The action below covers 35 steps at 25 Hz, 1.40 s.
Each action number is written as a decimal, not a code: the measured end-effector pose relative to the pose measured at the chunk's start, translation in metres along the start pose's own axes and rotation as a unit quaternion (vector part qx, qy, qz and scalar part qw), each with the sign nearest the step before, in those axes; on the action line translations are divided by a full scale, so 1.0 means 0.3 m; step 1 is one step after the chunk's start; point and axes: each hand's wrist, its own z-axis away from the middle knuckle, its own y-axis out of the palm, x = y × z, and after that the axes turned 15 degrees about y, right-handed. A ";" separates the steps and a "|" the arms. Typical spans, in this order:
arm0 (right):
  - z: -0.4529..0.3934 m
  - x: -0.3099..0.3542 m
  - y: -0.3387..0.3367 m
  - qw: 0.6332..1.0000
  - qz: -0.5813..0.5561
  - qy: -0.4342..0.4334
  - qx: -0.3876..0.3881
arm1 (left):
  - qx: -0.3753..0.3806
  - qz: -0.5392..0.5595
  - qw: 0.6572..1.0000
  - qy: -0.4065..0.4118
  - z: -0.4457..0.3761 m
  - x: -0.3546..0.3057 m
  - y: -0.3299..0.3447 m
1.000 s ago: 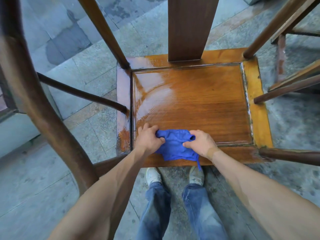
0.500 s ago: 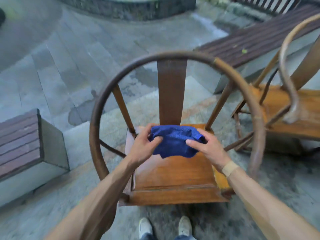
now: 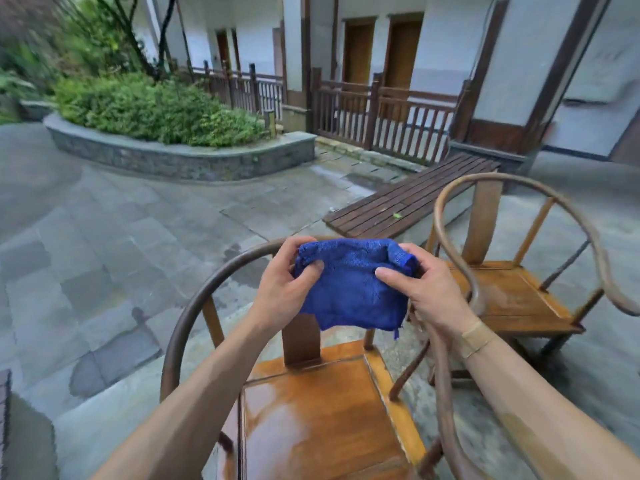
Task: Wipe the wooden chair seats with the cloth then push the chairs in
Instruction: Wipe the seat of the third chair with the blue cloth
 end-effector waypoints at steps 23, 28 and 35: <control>0.743 -0.057 -1.255 0.897 0.002 0.092 -0.433 | 0.292 0.250 0.922 0.054 -0.006 -0.253 1.568; 0.751 -0.088 -1.530 0.897 0.007 0.107 -0.429 | 0.289 0.242 0.925 0.041 -0.023 -0.296 1.830; 0.564 -0.192 -1.811 0.898 -0.027 0.098 -0.429 | 0.275 0.223 0.935 0.024 -0.173 -0.200 2.103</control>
